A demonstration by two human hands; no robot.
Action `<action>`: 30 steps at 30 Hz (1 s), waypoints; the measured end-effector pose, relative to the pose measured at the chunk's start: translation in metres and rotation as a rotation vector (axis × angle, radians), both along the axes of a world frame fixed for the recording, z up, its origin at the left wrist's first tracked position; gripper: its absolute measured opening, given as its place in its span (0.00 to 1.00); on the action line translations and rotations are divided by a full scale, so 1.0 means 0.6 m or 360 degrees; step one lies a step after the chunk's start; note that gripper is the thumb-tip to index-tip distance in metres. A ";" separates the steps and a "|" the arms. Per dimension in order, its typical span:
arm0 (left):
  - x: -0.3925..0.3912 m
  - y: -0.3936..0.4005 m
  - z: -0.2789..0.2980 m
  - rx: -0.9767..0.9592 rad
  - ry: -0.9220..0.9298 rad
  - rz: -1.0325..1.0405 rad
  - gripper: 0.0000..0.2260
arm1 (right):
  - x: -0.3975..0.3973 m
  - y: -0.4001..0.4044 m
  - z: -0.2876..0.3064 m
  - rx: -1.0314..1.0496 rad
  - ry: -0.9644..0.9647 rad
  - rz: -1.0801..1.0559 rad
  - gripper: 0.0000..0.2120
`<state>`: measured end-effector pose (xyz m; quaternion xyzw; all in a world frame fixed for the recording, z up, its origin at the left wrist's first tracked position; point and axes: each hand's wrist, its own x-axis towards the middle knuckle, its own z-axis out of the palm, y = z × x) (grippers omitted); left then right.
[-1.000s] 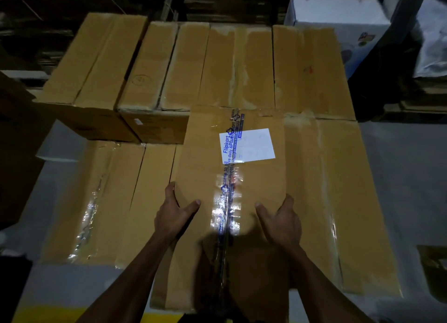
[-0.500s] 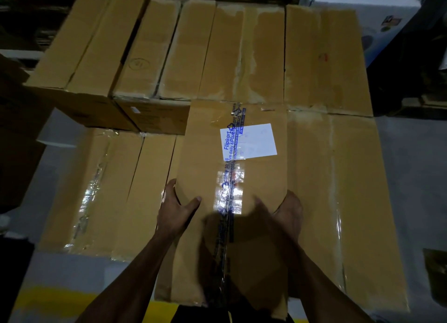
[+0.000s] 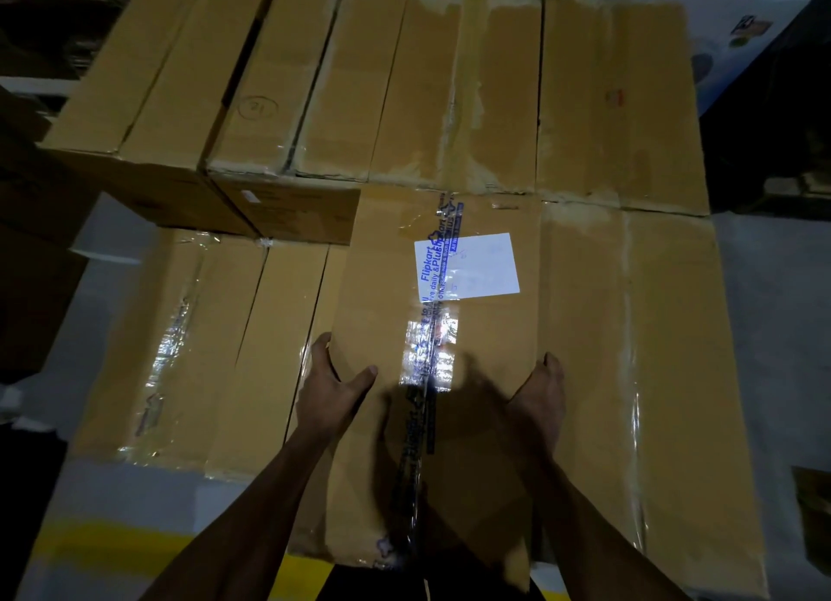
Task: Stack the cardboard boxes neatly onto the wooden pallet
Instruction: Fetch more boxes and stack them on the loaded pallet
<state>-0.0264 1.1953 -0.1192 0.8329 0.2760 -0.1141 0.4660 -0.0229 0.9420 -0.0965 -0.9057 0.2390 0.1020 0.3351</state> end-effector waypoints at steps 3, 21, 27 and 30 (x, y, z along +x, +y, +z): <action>0.002 -0.001 -0.002 -0.0024 -0.0020 0.0002 0.40 | 0.001 -0.004 -0.011 -0.0071 -0.0020 0.0049 0.58; 0.018 0.011 -0.041 -0.0079 -0.0024 -0.0212 0.48 | 0.000 -0.012 -0.069 -0.0491 0.0278 0.0517 0.43; 0.025 0.021 -0.061 0.0117 0.0105 -0.0273 0.52 | -0.002 -0.007 -0.064 -0.0526 0.0267 0.0525 0.38; 0.018 0.016 -0.043 0.0205 0.0102 -0.0331 0.51 | -0.012 -0.009 -0.050 -0.0543 0.0273 0.0597 0.36</action>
